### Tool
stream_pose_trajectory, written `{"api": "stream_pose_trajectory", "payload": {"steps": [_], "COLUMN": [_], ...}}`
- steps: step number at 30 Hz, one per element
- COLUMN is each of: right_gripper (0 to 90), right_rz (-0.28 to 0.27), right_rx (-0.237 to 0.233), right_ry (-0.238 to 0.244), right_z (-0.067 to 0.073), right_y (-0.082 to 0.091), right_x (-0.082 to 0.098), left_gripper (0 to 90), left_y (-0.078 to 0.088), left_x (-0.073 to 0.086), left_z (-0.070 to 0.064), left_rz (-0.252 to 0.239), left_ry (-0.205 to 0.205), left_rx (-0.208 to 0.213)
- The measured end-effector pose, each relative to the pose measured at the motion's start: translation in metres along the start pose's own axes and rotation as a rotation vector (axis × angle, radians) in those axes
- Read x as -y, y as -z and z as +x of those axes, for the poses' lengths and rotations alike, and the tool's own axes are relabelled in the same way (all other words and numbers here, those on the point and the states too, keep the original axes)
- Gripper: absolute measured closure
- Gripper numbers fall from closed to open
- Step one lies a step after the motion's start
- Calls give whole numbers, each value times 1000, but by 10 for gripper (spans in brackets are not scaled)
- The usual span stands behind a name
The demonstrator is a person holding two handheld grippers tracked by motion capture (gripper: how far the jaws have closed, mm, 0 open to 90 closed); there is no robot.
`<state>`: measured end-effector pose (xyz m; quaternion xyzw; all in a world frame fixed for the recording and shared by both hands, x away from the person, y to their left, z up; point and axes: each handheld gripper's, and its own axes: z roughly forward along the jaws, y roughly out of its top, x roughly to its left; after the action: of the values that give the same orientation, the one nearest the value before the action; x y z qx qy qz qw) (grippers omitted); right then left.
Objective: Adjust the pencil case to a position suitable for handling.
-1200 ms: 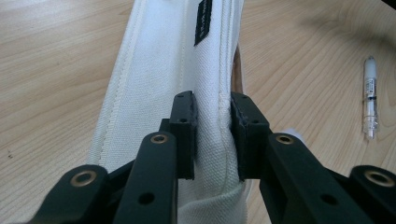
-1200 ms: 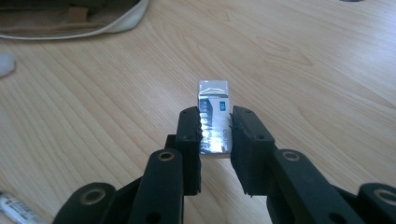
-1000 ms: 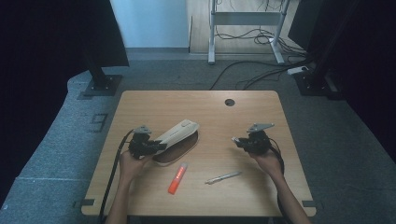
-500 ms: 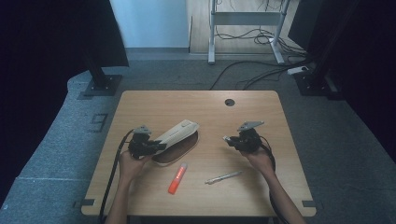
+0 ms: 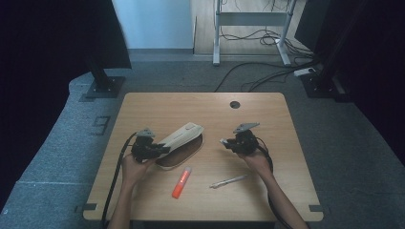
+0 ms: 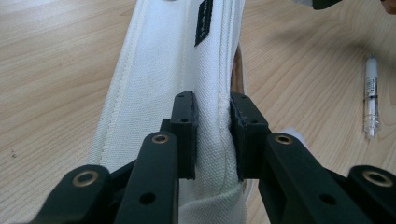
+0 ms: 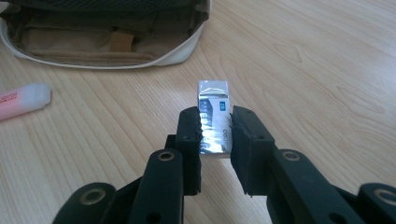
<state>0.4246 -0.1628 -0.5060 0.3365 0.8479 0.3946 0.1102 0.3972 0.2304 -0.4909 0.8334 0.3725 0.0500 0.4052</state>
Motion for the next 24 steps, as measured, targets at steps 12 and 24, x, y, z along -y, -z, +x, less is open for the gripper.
{"api": "stream_pose_trajectory", "payload": {"steps": [12, 24], "right_gripper": [718, 718], "right_rz": [9, 15], "right_rx": [-15, -27], "right_ry": [15, 38], "right_z": [9, 19], "right_y": [-16, -33], "right_x": [-10, -23], "left_gripper": [735, 737], "left_y": [0, 1], "left_x": [0, 0], "left_z": [0, -1], "left_rz": [0, 0], "left_ry": [2, 6], "left_rx": [1, -4]}}
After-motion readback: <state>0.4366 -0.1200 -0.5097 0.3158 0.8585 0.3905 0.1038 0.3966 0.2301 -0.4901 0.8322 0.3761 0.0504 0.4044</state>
